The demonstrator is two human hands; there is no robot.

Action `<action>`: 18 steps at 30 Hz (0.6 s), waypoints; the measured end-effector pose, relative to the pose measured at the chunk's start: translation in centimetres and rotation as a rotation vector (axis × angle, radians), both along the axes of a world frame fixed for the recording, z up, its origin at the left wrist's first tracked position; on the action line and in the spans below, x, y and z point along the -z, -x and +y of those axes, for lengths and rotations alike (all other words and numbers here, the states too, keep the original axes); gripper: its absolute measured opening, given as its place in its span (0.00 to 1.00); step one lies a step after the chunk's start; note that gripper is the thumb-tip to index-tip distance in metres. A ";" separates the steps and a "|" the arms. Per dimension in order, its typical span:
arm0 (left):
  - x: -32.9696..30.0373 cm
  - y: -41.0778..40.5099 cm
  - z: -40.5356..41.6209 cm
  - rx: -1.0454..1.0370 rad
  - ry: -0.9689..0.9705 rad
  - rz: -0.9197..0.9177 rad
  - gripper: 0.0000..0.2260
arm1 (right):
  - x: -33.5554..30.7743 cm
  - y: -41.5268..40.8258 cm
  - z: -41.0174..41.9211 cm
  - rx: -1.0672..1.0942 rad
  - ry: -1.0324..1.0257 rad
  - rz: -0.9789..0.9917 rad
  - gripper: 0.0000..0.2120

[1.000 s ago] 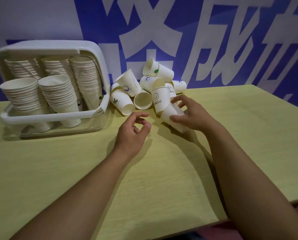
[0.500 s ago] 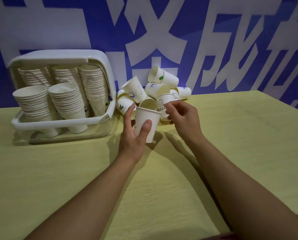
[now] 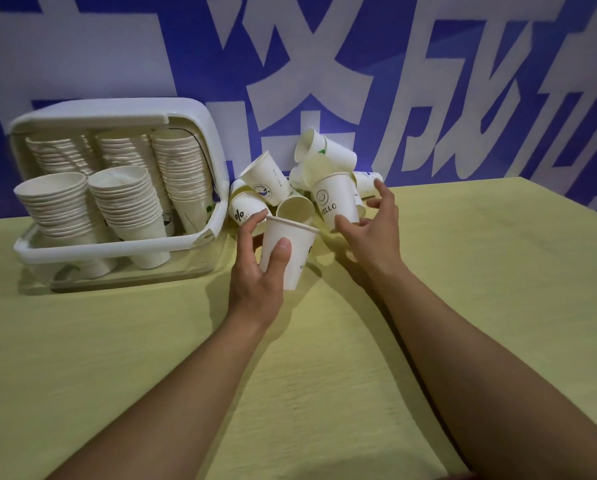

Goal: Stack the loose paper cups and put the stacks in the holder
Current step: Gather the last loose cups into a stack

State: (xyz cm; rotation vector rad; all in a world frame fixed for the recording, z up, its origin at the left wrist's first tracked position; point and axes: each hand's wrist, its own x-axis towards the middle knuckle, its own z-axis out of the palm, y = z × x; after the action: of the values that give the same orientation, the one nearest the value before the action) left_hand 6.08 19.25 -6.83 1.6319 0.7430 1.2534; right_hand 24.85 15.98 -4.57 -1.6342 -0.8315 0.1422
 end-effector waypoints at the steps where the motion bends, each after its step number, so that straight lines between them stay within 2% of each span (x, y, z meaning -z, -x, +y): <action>1: 0.0 0.0 0.0 0.008 -0.005 0.009 0.18 | -0.4 0.1 -0.2 -0.026 -0.048 0.014 0.44; 6: 0.1 0.0 -0.1 0.067 -0.001 0.040 0.22 | -2.1 1.8 -1.9 -0.242 -0.187 0.024 0.46; 12: -0.3 0.2 -0.6 0.205 -0.012 0.062 0.28 | -2.5 3.8 -3.1 -0.465 -0.088 -0.074 0.34; 16: -0.3 0.2 -0.7 0.215 -0.020 0.073 0.28 | -2.4 4.1 -3.0 -0.520 -0.085 -0.016 0.40; 18: -0.3 0.2 -0.6 0.213 -0.015 0.075 0.28 | -2.2 4.1 -2.9 -0.518 -0.074 -0.036 0.40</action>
State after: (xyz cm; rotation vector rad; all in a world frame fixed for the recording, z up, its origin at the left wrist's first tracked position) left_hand 5.86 18.62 -6.51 1.7285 0.5888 1.0534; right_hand 20.72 13.12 -2.37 -1.3258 -1.2605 0.4400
